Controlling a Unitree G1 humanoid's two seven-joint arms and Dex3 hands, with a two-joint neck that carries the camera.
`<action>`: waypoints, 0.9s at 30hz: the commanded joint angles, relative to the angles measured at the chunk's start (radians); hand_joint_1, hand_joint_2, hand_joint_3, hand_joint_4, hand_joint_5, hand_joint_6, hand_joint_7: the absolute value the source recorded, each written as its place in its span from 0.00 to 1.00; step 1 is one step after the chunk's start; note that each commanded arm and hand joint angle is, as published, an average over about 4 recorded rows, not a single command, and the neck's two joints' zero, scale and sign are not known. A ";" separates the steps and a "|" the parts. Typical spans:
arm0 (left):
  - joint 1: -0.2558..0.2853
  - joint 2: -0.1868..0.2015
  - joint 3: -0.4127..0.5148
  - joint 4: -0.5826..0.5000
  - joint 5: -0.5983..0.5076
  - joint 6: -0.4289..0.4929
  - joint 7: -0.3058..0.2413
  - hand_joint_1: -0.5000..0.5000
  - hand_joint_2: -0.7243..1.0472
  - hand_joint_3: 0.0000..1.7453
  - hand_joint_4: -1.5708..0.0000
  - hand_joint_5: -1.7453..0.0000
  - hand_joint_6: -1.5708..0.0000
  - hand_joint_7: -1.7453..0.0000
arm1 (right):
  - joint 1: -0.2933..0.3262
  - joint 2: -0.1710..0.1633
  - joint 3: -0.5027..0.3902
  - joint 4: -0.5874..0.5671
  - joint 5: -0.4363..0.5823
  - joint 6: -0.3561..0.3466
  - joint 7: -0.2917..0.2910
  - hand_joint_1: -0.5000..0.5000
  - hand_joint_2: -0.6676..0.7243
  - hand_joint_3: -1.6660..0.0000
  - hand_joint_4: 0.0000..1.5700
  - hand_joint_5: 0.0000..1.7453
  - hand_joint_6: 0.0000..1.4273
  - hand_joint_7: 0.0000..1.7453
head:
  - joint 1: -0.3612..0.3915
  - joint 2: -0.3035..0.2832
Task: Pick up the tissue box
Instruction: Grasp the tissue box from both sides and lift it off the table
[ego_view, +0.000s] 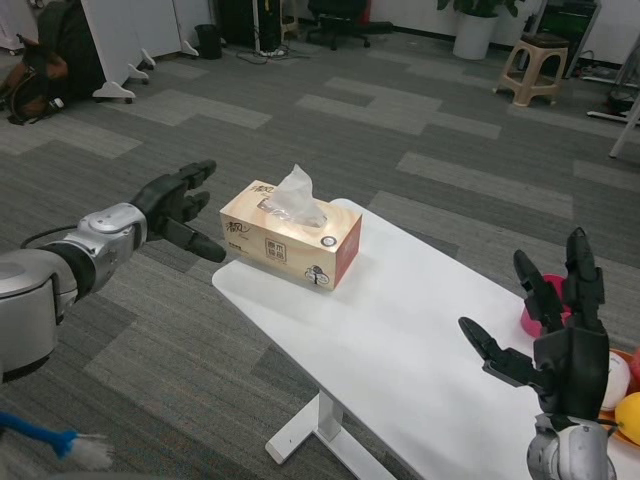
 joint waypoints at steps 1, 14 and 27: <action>-0.037 0.016 -0.046 0.001 -0.009 0.019 -0.003 1.00 0.40 0.00 1.00 1.00 1.00 1.00 | -0.017 -0.006 0.002 0.008 0.008 -0.005 -0.003 0.62 0.27 0.68 0.27 0.11 0.00 0.04 | 0.002 0.000; -0.099 -0.004 -0.192 -0.007 -0.012 0.049 -0.004 1.00 0.40 0.00 1.00 1.00 1.00 1.00 | -0.020 -0.002 0.010 0.014 0.008 -0.005 -0.003 0.62 0.27 0.70 0.28 0.11 0.00 0.04 | 0.003 0.001; -0.145 -0.012 -0.324 -0.041 -0.031 0.051 -0.003 1.00 0.40 0.00 1.00 1.00 1.00 1.00 | -0.020 0.001 0.014 0.018 0.009 -0.006 -0.003 0.62 0.27 0.71 0.31 0.11 0.00 0.04 | 0.003 0.005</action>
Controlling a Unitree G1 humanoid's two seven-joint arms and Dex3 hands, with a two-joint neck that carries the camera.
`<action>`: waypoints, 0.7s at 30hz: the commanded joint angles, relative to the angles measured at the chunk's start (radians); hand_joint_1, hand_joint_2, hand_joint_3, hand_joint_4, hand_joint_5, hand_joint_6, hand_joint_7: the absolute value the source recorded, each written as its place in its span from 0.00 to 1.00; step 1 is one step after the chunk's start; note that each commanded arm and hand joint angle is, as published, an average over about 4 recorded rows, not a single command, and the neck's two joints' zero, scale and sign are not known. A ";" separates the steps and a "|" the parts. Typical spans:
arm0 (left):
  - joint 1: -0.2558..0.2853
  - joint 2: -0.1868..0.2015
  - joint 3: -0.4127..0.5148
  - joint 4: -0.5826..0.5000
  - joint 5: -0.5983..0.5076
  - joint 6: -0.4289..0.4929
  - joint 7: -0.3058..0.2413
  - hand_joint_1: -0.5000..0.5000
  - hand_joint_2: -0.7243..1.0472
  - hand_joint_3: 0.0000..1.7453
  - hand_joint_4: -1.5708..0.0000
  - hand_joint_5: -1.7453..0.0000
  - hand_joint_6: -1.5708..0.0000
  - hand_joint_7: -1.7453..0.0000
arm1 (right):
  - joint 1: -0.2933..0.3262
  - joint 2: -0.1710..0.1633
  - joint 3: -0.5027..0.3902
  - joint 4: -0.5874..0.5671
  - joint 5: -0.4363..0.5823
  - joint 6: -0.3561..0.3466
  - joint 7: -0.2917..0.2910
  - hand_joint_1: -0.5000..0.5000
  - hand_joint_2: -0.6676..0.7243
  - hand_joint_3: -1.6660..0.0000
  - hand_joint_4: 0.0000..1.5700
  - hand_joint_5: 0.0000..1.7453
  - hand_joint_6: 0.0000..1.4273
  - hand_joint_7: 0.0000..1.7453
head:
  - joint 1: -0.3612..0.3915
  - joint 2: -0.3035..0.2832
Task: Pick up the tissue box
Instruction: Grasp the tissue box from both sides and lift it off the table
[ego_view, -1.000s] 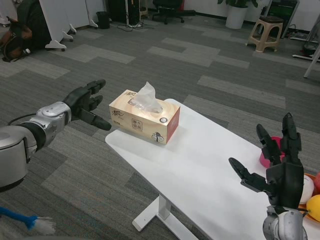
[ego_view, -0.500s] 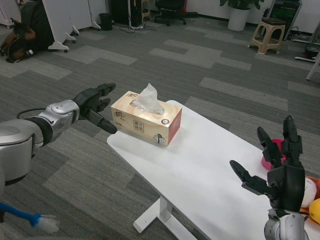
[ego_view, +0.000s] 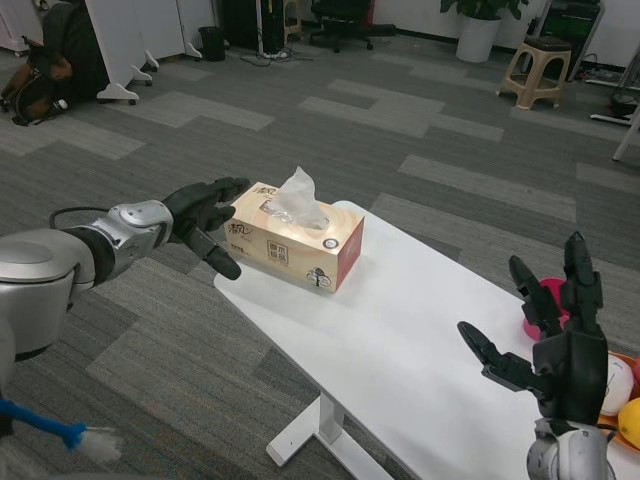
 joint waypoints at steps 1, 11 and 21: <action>-0.024 -0.008 -0.028 -0.008 -0.007 0.004 -0.003 1.00 0.40 0.00 1.00 1.00 1.00 1.00 | -0.017 0.000 0.003 0.012 0.009 -0.006 -0.003 0.62 0.27 0.71 0.31 0.11 0.00 0.04 | 0.000 0.000; -0.035 -0.010 -0.066 -0.018 -0.010 0.005 -0.003 1.00 0.40 0.00 1.00 1.00 1.00 1.00 | -0.019 0.002 0.003 0.014 0.009 -0.006 -0.003 0.62 0.27 0.69 0.31 0.11 0.00 0.04 | 0.000 -0.003; -0.035 -0.016 -0.077 -0.033 -0.009 0.004 -0.003 1.00 0.40 0.00 1.00 1.00 1.00 1.00 | -0.017 0.002 0.004 0.014 0.009 -0.005 -0.003 0.62 0.27 0.71 0.31 0.11 0.00 0.04 | -0.001 -0.006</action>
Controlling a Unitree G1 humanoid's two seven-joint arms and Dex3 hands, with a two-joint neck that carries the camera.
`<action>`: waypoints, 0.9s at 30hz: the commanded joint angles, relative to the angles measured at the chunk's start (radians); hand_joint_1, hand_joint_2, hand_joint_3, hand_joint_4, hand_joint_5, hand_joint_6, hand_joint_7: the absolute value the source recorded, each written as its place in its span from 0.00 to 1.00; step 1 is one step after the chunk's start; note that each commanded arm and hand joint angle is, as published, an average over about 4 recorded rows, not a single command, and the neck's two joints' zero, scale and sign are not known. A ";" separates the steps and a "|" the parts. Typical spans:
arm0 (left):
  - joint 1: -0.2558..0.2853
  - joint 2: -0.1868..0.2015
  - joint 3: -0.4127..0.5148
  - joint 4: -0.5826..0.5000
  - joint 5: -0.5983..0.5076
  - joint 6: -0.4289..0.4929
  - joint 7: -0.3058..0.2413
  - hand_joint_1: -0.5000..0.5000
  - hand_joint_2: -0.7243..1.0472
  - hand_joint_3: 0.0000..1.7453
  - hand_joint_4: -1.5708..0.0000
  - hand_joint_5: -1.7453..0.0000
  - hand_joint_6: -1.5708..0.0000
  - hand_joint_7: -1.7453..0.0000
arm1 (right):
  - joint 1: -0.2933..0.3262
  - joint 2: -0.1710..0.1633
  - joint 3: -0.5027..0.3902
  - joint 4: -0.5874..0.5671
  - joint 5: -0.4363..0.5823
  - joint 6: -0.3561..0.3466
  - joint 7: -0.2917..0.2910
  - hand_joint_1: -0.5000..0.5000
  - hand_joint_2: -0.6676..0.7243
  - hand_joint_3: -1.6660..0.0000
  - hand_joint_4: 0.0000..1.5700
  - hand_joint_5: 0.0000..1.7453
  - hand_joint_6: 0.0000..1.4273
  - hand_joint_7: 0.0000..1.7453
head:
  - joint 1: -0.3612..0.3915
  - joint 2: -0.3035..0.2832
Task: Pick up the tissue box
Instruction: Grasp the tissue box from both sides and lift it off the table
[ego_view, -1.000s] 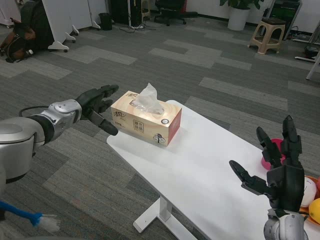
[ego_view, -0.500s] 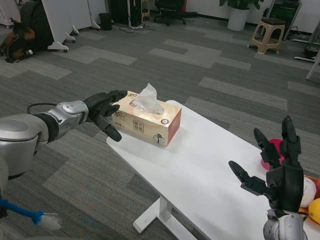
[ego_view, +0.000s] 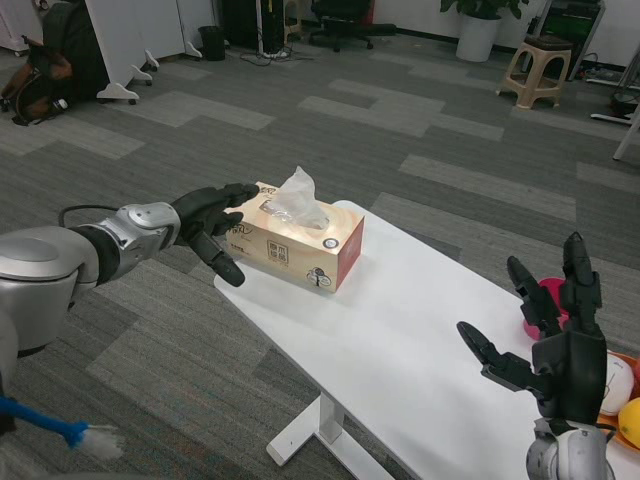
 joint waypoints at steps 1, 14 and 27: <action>-0.015 -0.015 -0.012 -0.007 -0.006 0.004 -0.003 1.00 0.40 0.00 1.00 1.00 1.00 1.00 | -0.016 0.001 0.002 0.010 0.009 -0.005 -0.003 0.62 0.27 0.71 0.31 0.11 0.00 0.04 | 0.000 0.000; -0.012 -0.039 0.134 -0.018 0.002 -0.061 0.011 1.00 0.35 0.00 1.00 1.00 1.00 1.00 | -0.014 0.004 0.001 0.010 0.009 -0.006 -0.003 0.62 0.27 0.71 0.31 0.11 0.00 0.04 | -0.002 0.011; -0.069 -0.195 0.278 0.084 0.215 0.082 0.070 1.00 0.36 0.00 1.00 1.00 1.00 1.00 | -0.009 0.023 -0.001 0.021 0.009 -0.006 -0.003 0.62 0.27 0.71 0.31 0.11 0.00 0.04 | -0.015 0.020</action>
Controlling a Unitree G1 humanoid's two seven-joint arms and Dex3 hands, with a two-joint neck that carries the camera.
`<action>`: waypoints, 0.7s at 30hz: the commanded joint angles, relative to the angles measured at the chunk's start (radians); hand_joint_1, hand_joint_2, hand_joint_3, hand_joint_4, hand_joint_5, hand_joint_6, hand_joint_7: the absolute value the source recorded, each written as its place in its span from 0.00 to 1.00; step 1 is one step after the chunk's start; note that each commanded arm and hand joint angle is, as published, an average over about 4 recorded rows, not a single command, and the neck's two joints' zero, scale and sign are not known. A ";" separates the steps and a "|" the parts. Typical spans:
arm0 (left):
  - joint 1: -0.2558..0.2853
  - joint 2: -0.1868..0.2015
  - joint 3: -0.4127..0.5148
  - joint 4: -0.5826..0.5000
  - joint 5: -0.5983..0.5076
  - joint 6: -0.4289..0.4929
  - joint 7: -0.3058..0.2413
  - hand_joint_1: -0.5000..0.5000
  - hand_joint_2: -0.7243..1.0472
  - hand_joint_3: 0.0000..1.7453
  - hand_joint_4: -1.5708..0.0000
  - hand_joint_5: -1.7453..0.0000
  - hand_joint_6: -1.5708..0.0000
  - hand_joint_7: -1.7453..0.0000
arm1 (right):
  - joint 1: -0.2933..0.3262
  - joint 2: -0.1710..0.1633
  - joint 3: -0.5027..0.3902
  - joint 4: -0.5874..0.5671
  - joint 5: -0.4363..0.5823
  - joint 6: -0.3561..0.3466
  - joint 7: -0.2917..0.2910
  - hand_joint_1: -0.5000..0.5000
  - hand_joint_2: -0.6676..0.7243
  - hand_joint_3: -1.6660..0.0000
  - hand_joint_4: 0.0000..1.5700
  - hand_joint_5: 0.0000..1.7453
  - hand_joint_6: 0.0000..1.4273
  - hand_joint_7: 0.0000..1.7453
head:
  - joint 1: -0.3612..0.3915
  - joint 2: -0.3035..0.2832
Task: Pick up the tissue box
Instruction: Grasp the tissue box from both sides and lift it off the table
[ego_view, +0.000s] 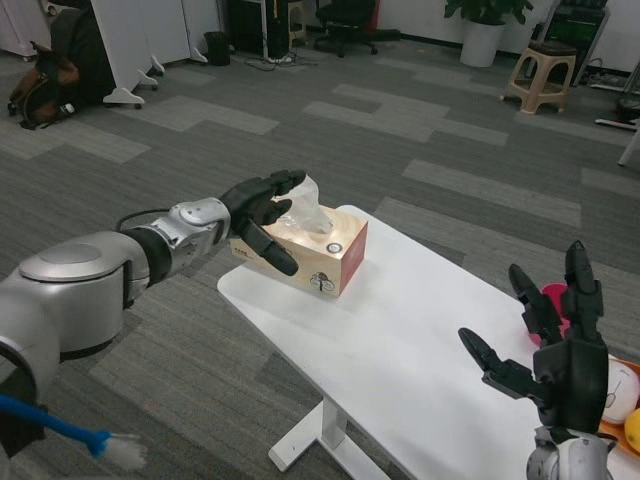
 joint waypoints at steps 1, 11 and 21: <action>-0.053 -0.042 0.024 0.054 0.086 0.072 0.033 1.00 0.38 0.00 1.00 1.00 1.00 1.00 | -0.004 0.006 -0.002 0.008 0.009 -0.006 -0.003 0.62 0.27 0.71 0.31 0.11 0.00 0.04 | -0.011 -0.004; -0.113 -0.100 -0.057 0.145 0.121 0.147 0.071 1.00 0.40 0.00 1.00 1.00 1.00 1.00 | -0.005 0.015 0.010 0.031 0.009 -0.006 -0.002 0.62 0.27 0.71 0.33 0.11 0.00 0.04 | -0.021 -0.008; -0.116 -0.120 -0.176 0.158 0.116 0.171 0.076 1.00 0.40 0.00 1.00 1.00 1.00 1.00 | -0.012 0.022 0.024 0.051 0.009 -0.006 -0.002 0.62 0.27 0.71 0.34 0.11 0.00 0.04 | -0.009 -0.007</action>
